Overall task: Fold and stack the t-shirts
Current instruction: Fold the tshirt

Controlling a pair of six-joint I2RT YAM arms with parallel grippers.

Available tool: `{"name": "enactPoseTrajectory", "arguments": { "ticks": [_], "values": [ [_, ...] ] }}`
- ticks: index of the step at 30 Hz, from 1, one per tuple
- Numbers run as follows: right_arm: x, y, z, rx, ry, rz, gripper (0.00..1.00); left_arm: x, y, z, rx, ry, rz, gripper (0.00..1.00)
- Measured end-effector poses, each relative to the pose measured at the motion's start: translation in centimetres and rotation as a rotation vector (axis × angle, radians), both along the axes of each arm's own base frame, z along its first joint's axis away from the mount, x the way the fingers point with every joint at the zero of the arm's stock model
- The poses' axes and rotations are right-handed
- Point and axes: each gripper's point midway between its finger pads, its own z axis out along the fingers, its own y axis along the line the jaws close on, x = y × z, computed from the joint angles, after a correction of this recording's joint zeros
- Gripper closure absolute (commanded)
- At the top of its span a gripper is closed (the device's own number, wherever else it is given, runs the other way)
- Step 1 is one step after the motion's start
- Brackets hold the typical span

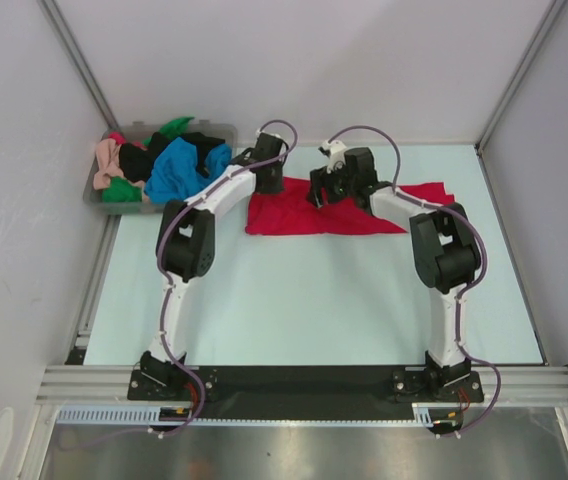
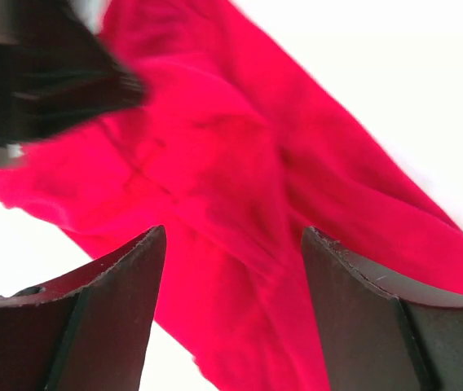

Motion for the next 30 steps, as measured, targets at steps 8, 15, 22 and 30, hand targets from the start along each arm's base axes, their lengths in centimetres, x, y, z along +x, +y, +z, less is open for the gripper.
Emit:
{"name": "enactPoseTrajectory", "arguments": {
  "ticks": [8,15,22,30],
  "values": [
    [0.0,-4.3,0.0,0.025,0.050,-0.109,0.26,-1.9,-0.1,1.3,-0.084,0.033,0.071,0.90],
    [-0.9,-4.3,1.0,0.015,0.053,-0.118,0.19,-4.3,1.1,-1.5,-0.053,0.117,0.107,0.12],
    [-0.9,-8.5,4.4,0.091,0.096,-0.283,0.00,-5.2,1.1,9.1,-0.151,-0.054,0.114,0.00],
    [2.0,-21.3,4.9,0.060,0.108,-0.489,0.00,-7.0,-5.5,16.8,-0.411,-0.198,0.269,0.00]
  ]
}}
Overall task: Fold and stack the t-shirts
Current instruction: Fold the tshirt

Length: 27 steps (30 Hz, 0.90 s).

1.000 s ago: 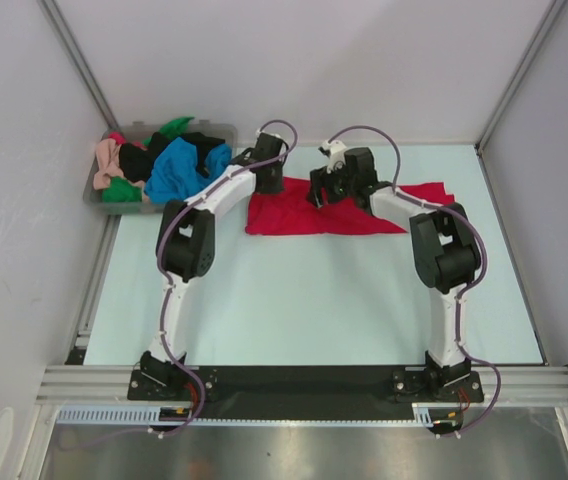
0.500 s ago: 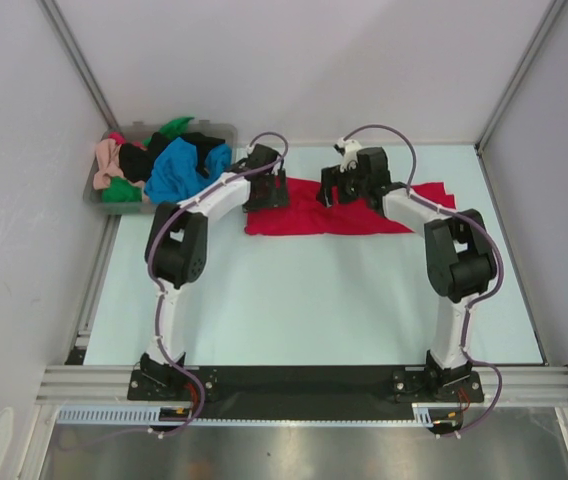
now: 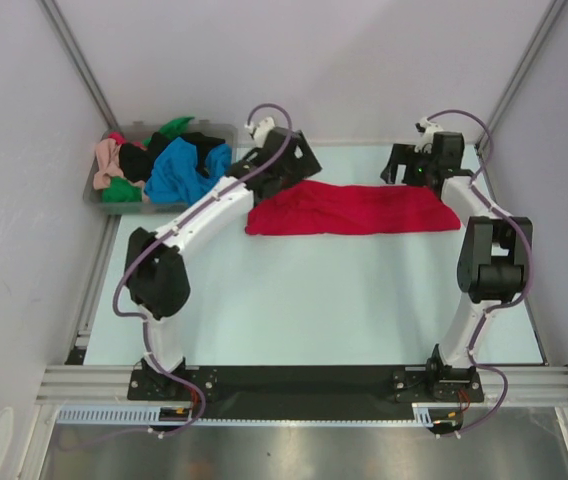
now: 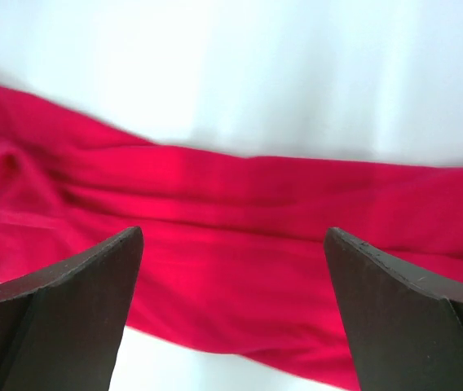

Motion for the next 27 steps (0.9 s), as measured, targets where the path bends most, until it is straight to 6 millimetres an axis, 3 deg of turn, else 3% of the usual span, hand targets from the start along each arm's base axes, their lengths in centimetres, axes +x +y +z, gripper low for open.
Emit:
{"name": "enactPoseTrajectory", "arguments": {
  "ticks": [5,8,11,21,27],
  "values": [
    [0.1,-3.7,-3.9,-0.092,0.045,0.049,0.00,-1.6,-3.8,-5.8,-0.085,0.144,0.088,0.00],
    [-0.3,-4.1,-6.3,-0.163,0.071,0.123,0.00,-1.5,-3.3,-9.9,-0.081,0.230,0.176,0.00],
    [-0.5,-4.6,-7.5,-0.221,0.079,0.161,0.00,-1.5,-2.1,-12.3,-0.073,0.281,0.248,0.00],
    [-0.2,-8.4,-8.2,-0.336,0.121,0.006,0.00,-0.6,-0.9,-16.0,-0.128,0.367,0.374,0.00],
    [-1.1,-12.6,-6.2,-0.271,0.138,-0.201,0.00,-0.3,0.7,-19.0,-0.111,0.423,0.421,0.00]
  ]
}}
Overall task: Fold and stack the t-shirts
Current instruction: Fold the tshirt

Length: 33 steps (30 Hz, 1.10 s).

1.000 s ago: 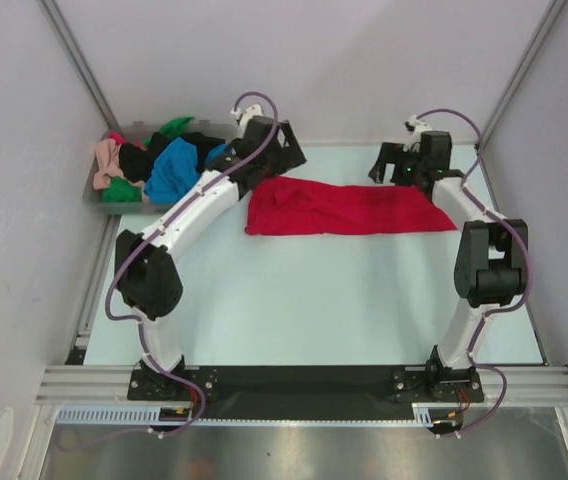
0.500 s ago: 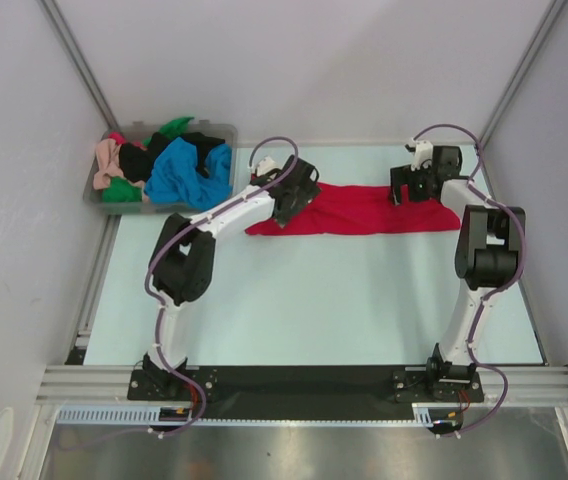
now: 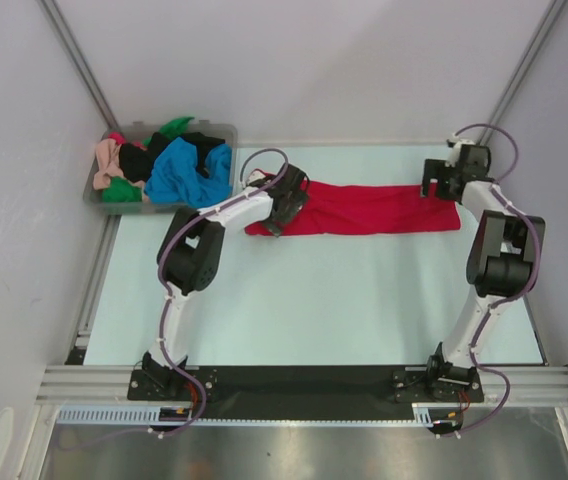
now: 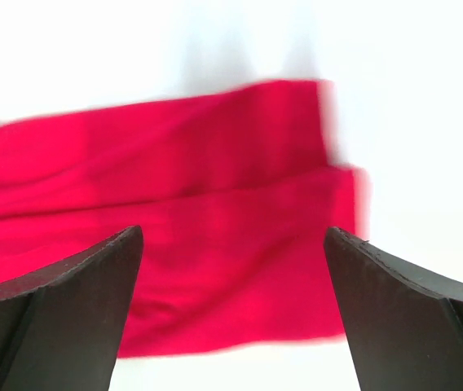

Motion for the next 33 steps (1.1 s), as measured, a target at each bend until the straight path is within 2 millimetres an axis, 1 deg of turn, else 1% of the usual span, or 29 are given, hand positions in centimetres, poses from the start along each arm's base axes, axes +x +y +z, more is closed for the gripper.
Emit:
{"name": "enactPoseTrajectory", "arguments": {
  "ticks": [2,3,5,6,7,9,12,14,15,17,20,21,23,26,29,31,33],
  "values": [
    [-0.8,-2.4,0.6,0.029,-0.010,-0.079,0.00,0.1,0.5,-0.3,-0.004,0.011,0.012,0.01],
    [-1.1,-3.2,0.6,0.037,-0.008,-0.110,0.00,0.3,0.7,-0.3,-0.004,0.010,0.016,0.01],
    [-2.1,-5.3,0.2,0.046,0.010,-0.183,0.00,0.4,0.8,-0.3,-0.005,0.010,0.020,0.00],
    [-2.6,-6.0,-0.2,0.047,0.025,-0.214,0.01,0.4,0.9,-0.3,-0.004,0.010,0.022,0.00],
    [-3.2,-6.2,-0.7,0.051,0.046,-0.236,0.02,0.4,1.0,-0.3,-0.004,0.010,0.023,0.00],
    [-4.2,-6.1,-1.7,0.061,0.087,-0.262,0.07,0.4,1.1,-0.4,-0.001,0.012,0.023,0.00],
    [-5.8,-5.4,-3.5,0.091,0.151,-0.301,0.17,0.3,1.1,-0.5,0.003,0.013,0.022,0.00],
    [-7.0,-5.1,-4.7,0.123,0.189,-0.335,0.21,0.3,1.2,-0.5,0.005,0.012,0.020,0.01],
    [-7.5,-5.1,-5.1,0.133,0.203,-0.349,0.24,0.3,1.2,-0.6,0.006,0.012,0.019,0.00],
    [-8.2,-5.2,-5.8,0.150,0.220,-0.377,0.26,0.3,1.2,-0.6,0.007,0.011,0.016,0.00],
    [-8.0,-5.3,-5.5,0.172,0.204,-0.407,0.29,0.3,1.2,-0.6,0.010,0.009,0.009,0.00],
    [-8.0,-5.4,-5.5,0.178,0.202,-0.416,0.31,0.3,1.2,-0.6,0.010,0.008,0.007,0.00],
    [-7.8,-5.5,-5.4,0.186,0.190,-0.434,0.32,0.3,1.1,-0.6,0.013,0.007,-0.004,0.00],
    [-7.4,-5.8,-5.2,0.187,0.169,-0.457,0.35,0.3,1.1,-0.5,0.025,0.002,-0.028,0.01],
    [-7.0,-6.0,-5.0,0.185,0.148,-0.475,0.43,0.3,1.5,-0.4,0.061,-0.008,-0.065,0.02],
    [-6.7,-6.2,-5.1,0.184,0.139,-0.481,0.51,0.4,2.0,-0.4,0.095,-0.013,-0.088,0.02],
    [-6.7,-6.2,-5.6,0.188,0.145,-0.488,0.54,0.4,2.4,-0.2,0.123,-0.018,-0.111,0.02]
  ]
}}
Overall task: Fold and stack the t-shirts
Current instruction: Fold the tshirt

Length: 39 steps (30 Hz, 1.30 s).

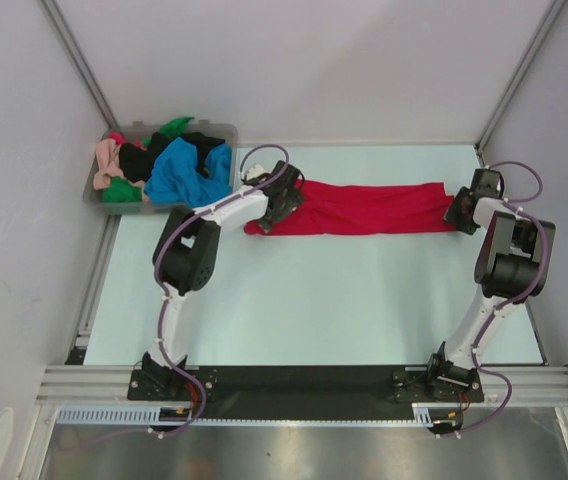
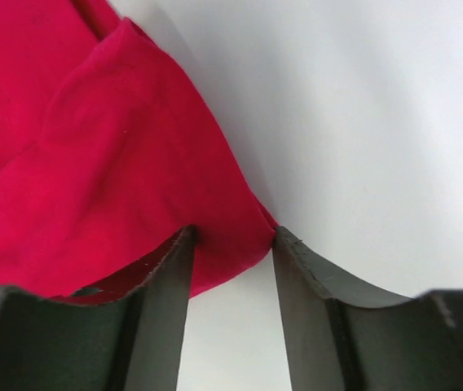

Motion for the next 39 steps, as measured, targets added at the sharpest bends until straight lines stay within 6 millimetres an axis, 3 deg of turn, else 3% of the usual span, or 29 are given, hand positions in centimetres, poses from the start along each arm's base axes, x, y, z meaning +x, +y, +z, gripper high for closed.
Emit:
{"name": "enactPoseTrajectory", "arguments": {
  "ticks": [3,10,12,15,20,23,28,34,39],
  "values": [
    [0.1,-0.1,-0.1,-0.005,0.000,-0.005,0.56,0.1,0.4,1.0,0.028,-0.017,-0.046,0.02],
    [-0.1,-0.4,-0.2,-0.021,0.008,-0.004,0.60,2.4,0.2,6.9,-0.006,-0.137,-0.073,0.02],
    [-0.1,-0.4,-0.2,-0.026,0.011,0.000,0.60,2.7,0.4,7.4,-0.020,-0.145,-0.060,0.01],
    [-0.1,-0.4,-0.2,-0.028,0.012,0.003,0.60,2.0,0.7,6.2,-0.037,-0.114,-0.032,0.02],
    [-0.1,-0.4,-0.2,-0.028,0.012,0.004,0.60,-2.8,3.1,2.8,-0.020,0.021,-0.002,0.03],
    [-0.1,-0.4,-0.2,-0.030,0.013,0.007,0.61,-4.8,4.2,3.5,-0.029,0.038,0.010,0.06],
    [-0.1,-0.4,-0.2,-0.033,0.014,0.011,0.65,-5.5,5.5,5.1,-0.070,-0.004,0.055,0.11],
    [-0.2,-0.4,-0.3,-0.040,0.019,0.022,0.71,-5.9,6.8,2.3,-0.043,0.043,0.094,0.14],
    [-0.3,-0.4,-0.3,-0.042,0.024,0.024,0.78,-5.2,7.6,0.4,-0.009,0.058,0.118,0.24]
  ]
}}
